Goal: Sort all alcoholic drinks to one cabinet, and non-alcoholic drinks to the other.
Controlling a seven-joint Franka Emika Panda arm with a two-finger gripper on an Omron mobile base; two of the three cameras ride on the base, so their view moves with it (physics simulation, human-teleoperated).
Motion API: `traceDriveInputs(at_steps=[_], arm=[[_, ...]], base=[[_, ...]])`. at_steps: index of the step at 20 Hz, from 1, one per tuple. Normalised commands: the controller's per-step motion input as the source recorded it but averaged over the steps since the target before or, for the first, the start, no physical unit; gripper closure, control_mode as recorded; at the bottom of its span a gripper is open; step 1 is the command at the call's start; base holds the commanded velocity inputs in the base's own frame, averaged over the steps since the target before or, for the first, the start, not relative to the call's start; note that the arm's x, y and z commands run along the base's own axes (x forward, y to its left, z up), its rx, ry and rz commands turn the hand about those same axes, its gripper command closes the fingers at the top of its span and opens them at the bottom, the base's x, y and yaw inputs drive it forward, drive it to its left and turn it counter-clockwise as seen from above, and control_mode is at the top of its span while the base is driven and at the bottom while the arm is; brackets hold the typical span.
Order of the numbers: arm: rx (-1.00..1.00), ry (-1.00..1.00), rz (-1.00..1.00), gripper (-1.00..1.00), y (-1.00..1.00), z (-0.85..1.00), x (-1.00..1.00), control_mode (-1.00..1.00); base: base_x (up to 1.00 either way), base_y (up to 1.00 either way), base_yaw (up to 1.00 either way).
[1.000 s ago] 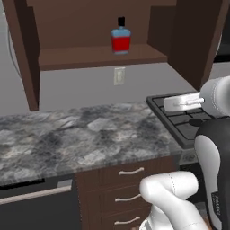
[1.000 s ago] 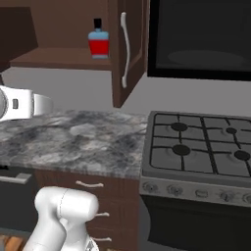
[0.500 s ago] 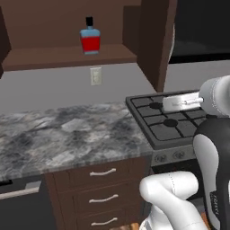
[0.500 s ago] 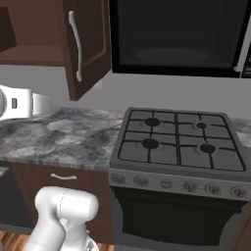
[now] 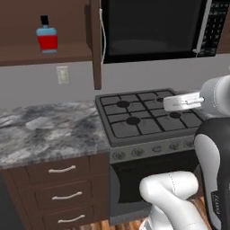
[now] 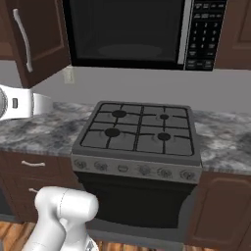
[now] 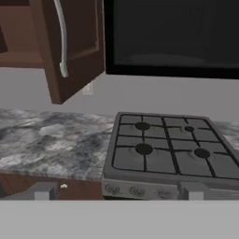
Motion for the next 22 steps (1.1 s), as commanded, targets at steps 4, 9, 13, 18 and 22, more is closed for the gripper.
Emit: traceDriveInputs(at_steps=[4, 9, 13, 18, 22], arm=[[0.00, 0.00, 0.00, -1.00, 0.00, 0.00, 0.00, 1.00], [0.00, 0.00, 0.00, -1.00, 0.00, 0.00, 0.00, 1.00], [0.00, 0.00, 0.00, -1.00, 0.00, 0.00, 0.00, 1.00], [0.00, 0.00, 0.00, -1.00, 0.00, 0.00, 0.00, 1.00], [0.00, 0.00, 0.00, -1.00, 0.00, 0.00, 0.00, 1.00]], base=[[-0.16, -0.77, -0.02], [0.09, -0.71, -0.12], [0.26, -0.67, -0.16], [0.25, -0.59, -0.14], [0.27, -0.56, -0.12]])
